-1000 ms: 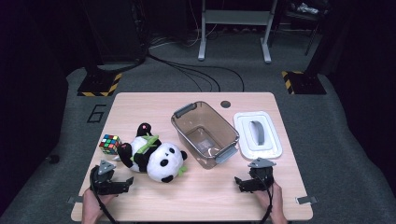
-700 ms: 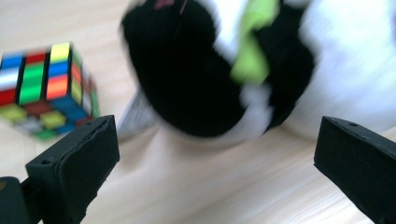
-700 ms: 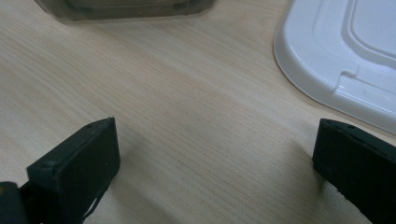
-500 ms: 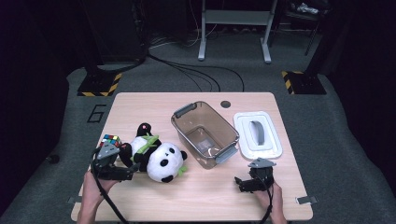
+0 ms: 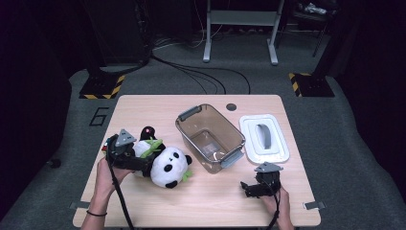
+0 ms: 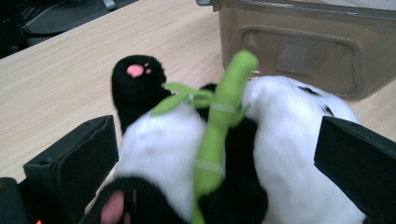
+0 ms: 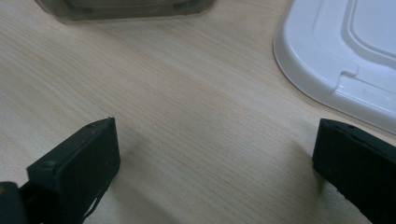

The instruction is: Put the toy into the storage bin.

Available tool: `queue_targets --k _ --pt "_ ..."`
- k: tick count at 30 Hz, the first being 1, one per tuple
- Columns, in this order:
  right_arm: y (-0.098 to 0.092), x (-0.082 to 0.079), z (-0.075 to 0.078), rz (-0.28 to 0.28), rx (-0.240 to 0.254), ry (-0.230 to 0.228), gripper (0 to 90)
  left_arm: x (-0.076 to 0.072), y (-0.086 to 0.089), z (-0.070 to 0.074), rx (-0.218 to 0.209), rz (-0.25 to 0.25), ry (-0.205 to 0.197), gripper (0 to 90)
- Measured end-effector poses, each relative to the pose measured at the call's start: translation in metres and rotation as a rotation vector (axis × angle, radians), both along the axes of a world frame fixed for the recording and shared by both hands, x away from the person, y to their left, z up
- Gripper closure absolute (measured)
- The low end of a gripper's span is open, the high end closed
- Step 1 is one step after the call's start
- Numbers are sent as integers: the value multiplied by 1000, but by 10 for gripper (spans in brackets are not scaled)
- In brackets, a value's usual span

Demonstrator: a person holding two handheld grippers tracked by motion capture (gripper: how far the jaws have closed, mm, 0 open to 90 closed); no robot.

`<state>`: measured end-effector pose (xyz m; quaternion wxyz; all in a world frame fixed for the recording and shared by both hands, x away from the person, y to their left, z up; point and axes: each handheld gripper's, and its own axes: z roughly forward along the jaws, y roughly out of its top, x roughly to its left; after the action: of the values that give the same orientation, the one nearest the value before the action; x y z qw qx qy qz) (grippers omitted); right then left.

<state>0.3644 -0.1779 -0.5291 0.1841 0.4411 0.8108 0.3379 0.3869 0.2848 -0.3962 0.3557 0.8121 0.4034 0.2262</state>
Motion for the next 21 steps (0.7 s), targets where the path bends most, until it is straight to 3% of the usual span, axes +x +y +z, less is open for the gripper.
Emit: queue_targets --k 4,9,12,14,18,21 --pt "0 0 0 1 -1 -1 0 14 -8 -6 23 -17 36 2" --pt "0 0 0 0 0 -1 0 24 -14 -10 48 -32 54 90" --pt "0 0 0 0 0 0 0 30 -19 -13 70 -19 66 160" --pt "0 0 0 1 -1 -2 0 32 -21 -16 78 -14 77 270" --pt "0 0 0 3 -1 -3 0 33 -20 -25 103 8 95 385" --pt "0 0 0 1 0 -1 0 29 -20 -29 106 13 81 488"
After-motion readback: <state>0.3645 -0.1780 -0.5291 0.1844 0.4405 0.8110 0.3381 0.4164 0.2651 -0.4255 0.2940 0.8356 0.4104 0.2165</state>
